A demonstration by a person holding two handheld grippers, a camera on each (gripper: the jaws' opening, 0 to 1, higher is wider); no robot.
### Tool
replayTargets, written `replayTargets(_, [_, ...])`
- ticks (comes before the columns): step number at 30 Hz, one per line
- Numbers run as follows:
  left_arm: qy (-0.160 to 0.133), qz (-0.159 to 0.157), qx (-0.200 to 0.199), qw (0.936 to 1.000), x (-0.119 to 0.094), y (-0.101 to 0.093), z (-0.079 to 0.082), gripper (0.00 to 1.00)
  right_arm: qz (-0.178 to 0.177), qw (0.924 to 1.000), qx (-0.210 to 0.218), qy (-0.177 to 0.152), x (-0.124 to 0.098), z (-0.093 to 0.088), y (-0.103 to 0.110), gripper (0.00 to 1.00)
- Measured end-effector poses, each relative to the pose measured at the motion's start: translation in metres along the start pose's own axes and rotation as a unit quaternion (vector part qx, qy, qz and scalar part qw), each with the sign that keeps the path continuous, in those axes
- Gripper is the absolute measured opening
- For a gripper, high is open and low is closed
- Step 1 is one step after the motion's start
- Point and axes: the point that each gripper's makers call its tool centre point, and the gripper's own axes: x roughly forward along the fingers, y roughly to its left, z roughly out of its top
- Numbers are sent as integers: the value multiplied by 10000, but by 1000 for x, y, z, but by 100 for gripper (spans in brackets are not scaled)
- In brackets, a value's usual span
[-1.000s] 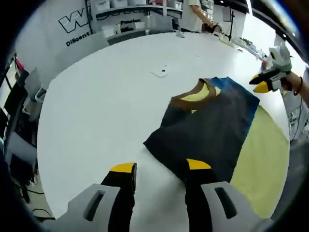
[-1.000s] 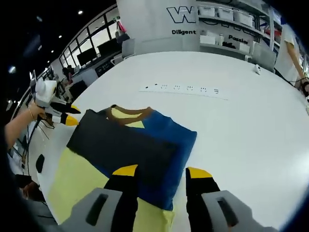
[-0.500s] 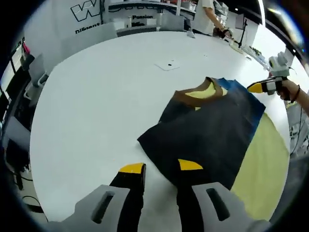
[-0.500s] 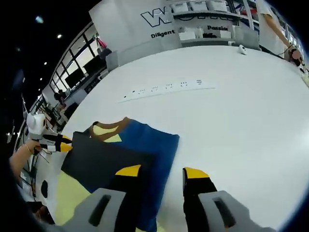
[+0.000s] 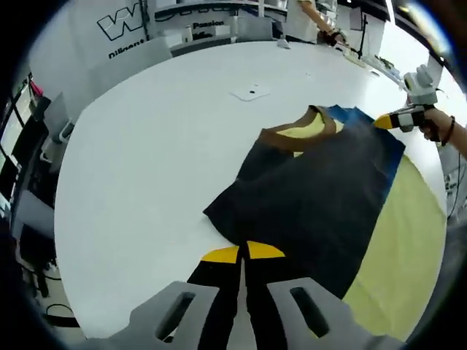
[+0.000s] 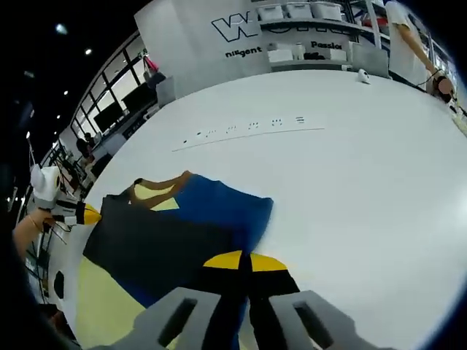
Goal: Fold the garment on the visible template until the final outline fits inside the template.
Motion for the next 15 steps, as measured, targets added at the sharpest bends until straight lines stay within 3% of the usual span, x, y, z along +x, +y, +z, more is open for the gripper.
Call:
replayTargets(6, [71, 153, 222, 9996, -2, 2, -1, 2, -13, 9999, -103, 44, 0, 1, -2, 0])
replayTargets(15, [80, 217, 77, 9997, -6, 0, -5, 2, -123, 9994, -327, 14, -3, 0, -2, 0])
